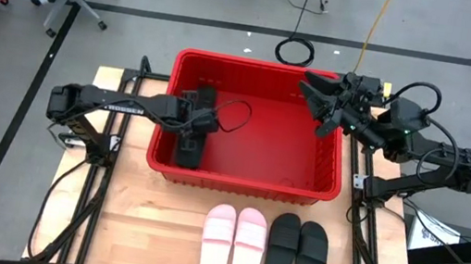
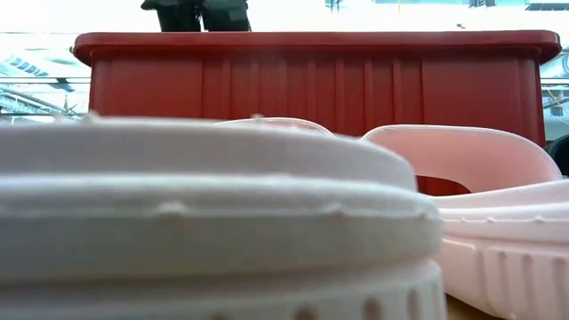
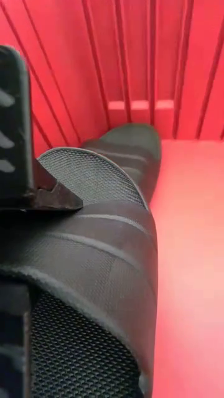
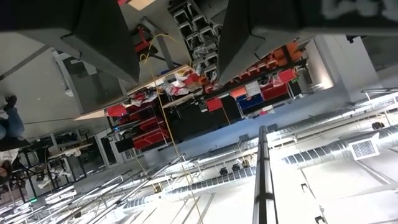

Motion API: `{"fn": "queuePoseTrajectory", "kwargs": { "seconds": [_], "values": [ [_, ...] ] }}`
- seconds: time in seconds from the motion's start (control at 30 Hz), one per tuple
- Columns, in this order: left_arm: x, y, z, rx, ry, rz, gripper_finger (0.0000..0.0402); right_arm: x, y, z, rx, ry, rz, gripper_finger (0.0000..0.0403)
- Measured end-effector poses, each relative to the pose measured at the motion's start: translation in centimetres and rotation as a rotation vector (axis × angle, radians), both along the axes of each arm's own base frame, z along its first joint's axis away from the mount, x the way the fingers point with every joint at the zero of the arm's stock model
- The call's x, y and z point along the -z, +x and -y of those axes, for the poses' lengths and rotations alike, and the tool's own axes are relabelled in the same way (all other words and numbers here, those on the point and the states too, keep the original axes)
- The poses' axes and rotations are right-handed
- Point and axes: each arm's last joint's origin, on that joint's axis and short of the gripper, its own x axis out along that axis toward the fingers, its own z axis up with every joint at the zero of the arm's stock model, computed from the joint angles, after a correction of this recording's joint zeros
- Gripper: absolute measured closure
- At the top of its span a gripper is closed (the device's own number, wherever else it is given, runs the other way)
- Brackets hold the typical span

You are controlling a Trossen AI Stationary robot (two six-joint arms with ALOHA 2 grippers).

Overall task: Pick and place slides into bin
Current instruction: Put the black slide into the red bin

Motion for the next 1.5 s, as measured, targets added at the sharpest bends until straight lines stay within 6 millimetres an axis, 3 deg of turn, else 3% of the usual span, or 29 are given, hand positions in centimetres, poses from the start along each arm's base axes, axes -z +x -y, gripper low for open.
{"fn": "queuePoseTrajectory", "kwargs": {
  "seconds": [0.33, 1.1, 1.5],
  "values": [
    [3.6, -1.0, -0.3, 0.018, 0.000, -0.052, 0.0366, 0.0, 0.0, 0.0, -0.002, 0.009, 0.004, 0.0197],
    [8.9, -3.4, -1.9, 0.019, -0.070, -0.025, 0.0366, 0.0, 0.0, 0.0, -0.007, 0.033, 0.015, 0.0197],
    [8.3, -2.8, -1.9, 0.026, -0.104, 0.009, 0.0351, 0.0, 0.0, 0.0, -0.006, 0.033, 0.015, 0.0197]
  ]
}}
